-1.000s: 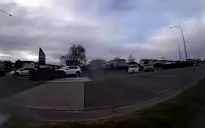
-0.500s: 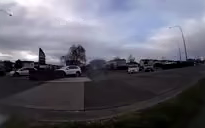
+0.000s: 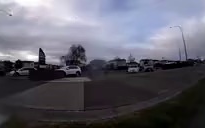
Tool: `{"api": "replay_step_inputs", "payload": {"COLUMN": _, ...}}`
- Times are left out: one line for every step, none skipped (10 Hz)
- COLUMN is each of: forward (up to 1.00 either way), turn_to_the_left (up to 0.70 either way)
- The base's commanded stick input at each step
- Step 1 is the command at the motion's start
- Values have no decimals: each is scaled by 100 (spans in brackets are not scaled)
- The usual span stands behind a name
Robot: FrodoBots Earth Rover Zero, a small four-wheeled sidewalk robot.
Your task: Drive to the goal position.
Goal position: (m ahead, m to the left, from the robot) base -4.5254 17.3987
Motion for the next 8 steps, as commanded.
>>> {"api": "replay_step_inputs", "payload": {"forward": 0, "turn_to_the_left": 85}}
{"api": "replay_step_inputs", "payload": {"forward": 0, "turn_to_the_left": 85}}
{"api": "replay_step_inputs", "payload": {"forward": 0, "turn_to_the_left": 85}}
{"api": "replay_step_inputs", "payload": {"forward": 0, "turn_to_the_left": 85}}
{"api": "replay_step_inputs", "payload": {"forward": 0, "turn_to_the_left": 85}}
{"api": "replay_step_inputs", "payload": {"forward": 0, "turn_to_the_left": 85}}
{"api": "replay_step_inputs", "payload": {"forward": 0, "turn_to_the_left": 85}}
{"api": "replay_step_inputs", "payload": {"forward": 0, "turn_to_the_left": 85}}
